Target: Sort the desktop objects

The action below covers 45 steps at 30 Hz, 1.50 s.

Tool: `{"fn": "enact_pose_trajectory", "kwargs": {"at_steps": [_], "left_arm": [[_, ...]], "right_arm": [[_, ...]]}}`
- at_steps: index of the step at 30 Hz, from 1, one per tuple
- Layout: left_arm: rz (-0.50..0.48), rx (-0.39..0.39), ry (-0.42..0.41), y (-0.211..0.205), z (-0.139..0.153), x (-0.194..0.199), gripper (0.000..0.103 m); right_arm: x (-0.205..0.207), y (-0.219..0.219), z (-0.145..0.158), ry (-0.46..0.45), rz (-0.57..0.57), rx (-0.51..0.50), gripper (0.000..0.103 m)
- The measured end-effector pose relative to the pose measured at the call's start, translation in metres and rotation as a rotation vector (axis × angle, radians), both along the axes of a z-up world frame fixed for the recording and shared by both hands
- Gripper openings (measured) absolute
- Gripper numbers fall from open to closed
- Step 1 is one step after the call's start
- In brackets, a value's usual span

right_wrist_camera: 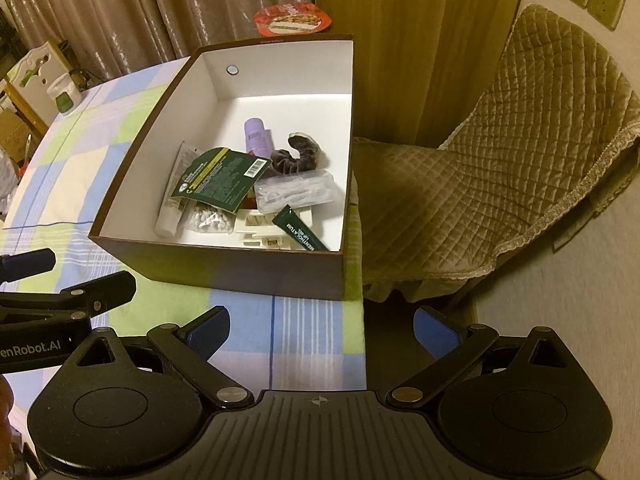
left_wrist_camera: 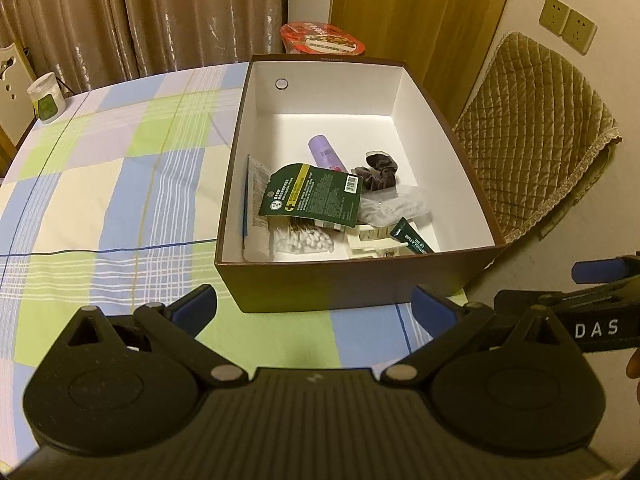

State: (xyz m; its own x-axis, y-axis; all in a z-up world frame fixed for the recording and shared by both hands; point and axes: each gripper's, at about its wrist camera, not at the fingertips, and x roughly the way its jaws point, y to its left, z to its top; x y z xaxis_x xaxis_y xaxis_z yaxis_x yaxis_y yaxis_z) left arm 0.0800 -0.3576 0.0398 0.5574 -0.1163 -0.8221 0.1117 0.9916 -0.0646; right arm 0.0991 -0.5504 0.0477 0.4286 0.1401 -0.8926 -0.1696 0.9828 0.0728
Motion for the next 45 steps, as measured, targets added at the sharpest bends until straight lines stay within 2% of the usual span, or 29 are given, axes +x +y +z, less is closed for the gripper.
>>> {"fn": "enact_pose_trajectory", "kwargs": {"at_steps": [45], "left_arm": [[0.007, -0.020, 0.001, 0.018, -0.002, 0.013, 0.102]], "right_arm": [[0.007, 0.018, -0.004, 0.011, 0.019, -0.029, 0.101]]}}
